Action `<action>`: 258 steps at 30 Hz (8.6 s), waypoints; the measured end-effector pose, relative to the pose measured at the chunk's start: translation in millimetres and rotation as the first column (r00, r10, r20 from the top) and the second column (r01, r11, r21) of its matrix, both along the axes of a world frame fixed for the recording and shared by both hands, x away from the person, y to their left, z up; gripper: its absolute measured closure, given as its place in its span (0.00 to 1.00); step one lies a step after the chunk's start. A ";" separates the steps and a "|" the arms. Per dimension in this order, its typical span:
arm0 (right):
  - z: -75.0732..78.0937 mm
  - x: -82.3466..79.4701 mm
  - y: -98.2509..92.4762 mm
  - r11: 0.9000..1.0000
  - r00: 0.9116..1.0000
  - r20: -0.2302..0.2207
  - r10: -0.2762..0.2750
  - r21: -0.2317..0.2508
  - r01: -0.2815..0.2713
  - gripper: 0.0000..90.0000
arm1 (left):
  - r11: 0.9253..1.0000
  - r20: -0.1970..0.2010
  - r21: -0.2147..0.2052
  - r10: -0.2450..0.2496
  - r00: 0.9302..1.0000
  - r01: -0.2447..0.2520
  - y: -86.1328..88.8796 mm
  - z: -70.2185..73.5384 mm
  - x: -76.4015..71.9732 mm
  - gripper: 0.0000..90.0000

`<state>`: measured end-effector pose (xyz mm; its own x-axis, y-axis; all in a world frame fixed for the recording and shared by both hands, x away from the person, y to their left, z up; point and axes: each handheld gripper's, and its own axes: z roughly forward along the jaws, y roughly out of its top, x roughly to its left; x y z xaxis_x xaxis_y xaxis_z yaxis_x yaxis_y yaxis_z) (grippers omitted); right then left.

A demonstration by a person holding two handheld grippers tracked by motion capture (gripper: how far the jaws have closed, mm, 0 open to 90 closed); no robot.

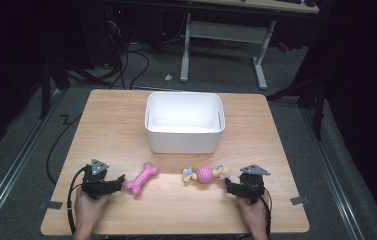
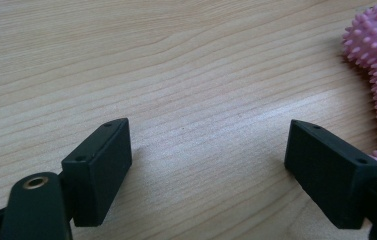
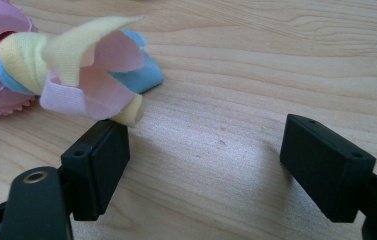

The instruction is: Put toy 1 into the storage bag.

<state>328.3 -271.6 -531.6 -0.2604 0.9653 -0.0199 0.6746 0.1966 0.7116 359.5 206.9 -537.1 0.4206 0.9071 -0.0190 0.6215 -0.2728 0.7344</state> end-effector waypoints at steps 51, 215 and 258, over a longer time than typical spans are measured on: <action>0.2 -0.4 0.6 1.000 1.000 0.001 0.007 0.000 -0.007 0.24 | 0.987 0.004 -0.108 -0.123 0.992 0.122 1.8 50.0 -29.5 0.29; 0.1 -0.9 2.4 0.999 0.999 0.002 0.042 0.001 -0.042 0.24 | 0.921 -0.095 -0.035 -0.388 0.917 0.387 -73.5 152.7 28.4 0.65; 0.1 -1.0 2.8 0.999 0.999 0.001 0.051 0.001 -0.051 0.24 | 0.875 -0.089 -0.009 -0.483 0.871 0.485 -129.0 218.0 89.4 0.65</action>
<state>327.3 -268.7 -531.5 -0.3095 0.9507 -0.0190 0.6627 0.2300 0.7127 448.9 77.9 -319.1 0.8042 0.5908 -0.0646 0.4694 -0.5648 0.6787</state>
